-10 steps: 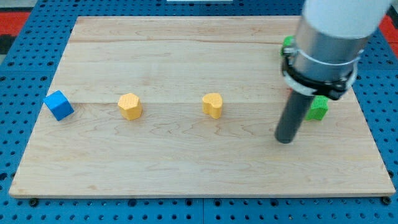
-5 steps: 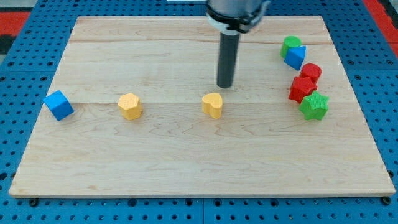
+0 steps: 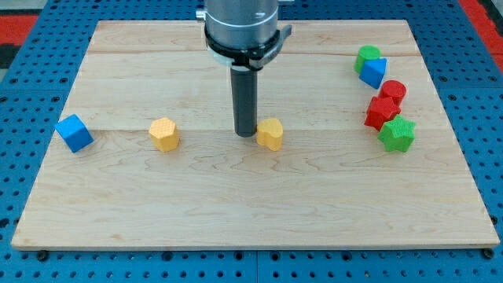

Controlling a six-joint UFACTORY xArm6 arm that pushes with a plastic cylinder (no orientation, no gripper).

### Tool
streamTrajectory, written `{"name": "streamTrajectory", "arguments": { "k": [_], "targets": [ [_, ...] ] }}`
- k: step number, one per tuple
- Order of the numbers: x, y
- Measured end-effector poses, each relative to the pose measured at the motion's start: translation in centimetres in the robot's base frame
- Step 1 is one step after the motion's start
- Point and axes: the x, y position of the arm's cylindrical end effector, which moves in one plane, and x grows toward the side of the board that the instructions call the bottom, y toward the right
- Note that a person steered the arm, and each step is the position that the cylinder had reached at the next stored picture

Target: Push yellow heart towards green star

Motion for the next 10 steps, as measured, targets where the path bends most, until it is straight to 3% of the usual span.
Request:
{"name": "streamTrajectory", "arguments": {
  "k": [2,4,6,9,10],
  "targets": [
    [1.4,6.3],
    [0.8,1.0],
    [-1.8,2.3],
    [2.2,11.9],
    [2.4,9.8]
  ]
}}
